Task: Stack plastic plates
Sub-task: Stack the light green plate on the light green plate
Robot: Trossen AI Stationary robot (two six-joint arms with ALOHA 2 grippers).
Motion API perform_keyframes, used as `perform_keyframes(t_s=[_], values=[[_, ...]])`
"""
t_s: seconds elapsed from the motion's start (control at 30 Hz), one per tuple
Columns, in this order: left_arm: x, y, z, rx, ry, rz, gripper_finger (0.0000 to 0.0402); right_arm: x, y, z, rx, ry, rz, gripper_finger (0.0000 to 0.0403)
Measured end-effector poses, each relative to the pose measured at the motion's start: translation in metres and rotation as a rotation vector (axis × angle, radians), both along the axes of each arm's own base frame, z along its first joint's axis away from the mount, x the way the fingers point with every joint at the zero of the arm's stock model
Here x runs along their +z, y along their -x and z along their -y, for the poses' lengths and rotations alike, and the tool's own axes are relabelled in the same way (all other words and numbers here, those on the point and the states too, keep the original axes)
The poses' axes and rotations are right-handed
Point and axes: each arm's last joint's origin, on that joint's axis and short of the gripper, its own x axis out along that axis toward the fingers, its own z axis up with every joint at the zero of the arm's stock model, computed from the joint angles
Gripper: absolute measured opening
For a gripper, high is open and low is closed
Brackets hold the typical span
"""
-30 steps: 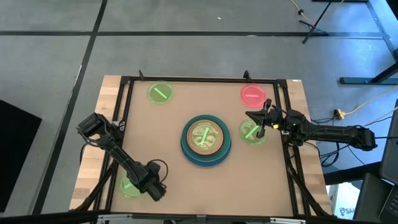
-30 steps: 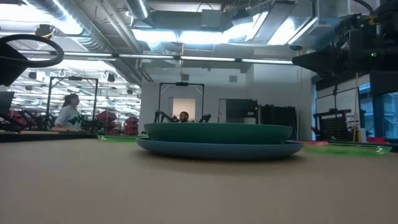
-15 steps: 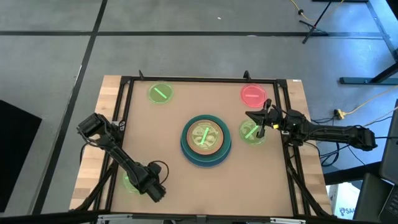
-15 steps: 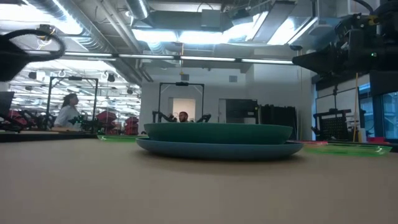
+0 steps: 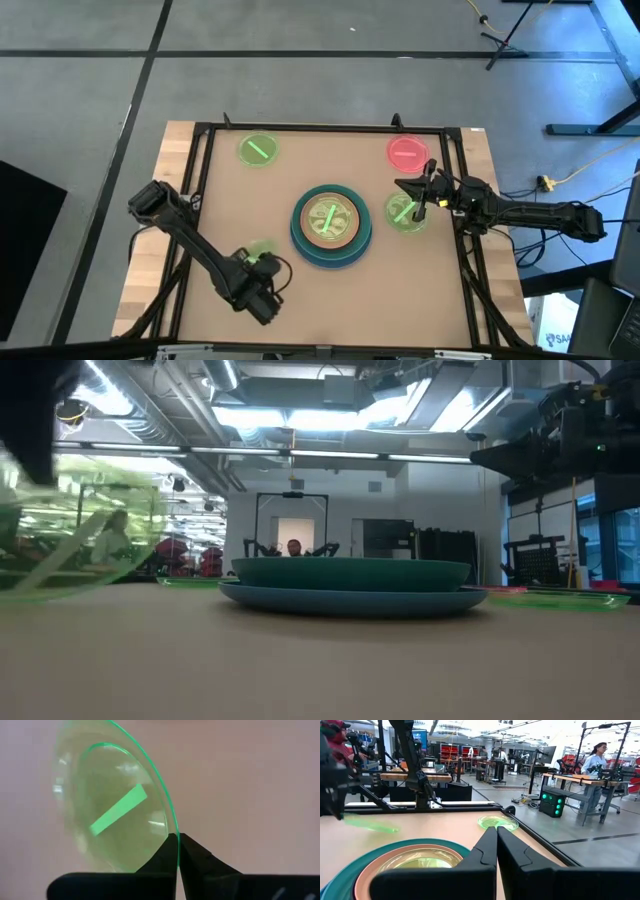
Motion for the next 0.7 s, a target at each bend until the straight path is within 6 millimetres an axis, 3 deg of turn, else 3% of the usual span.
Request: perform_keyframes(t_s=[0.3,0.5,0.7], values=[[0.037,-0.017,-0.010,-0.169,-0.223,0.118,0.0002,0.000,0.000,0.000,0.000,0.000,-0.001,0.0003],[0.043,-0.032,-0.023,-0.303,-0.376,0.149,0.0002,0.000,0.000,0.000,0.000,0.000,-0.001,0.0003],[0.046,-0.060,-0.044,-0.465,-0.424,0.182,0.0002,0.000,0.000,0.000,0.000,0.000,-0.001,0.0003]])
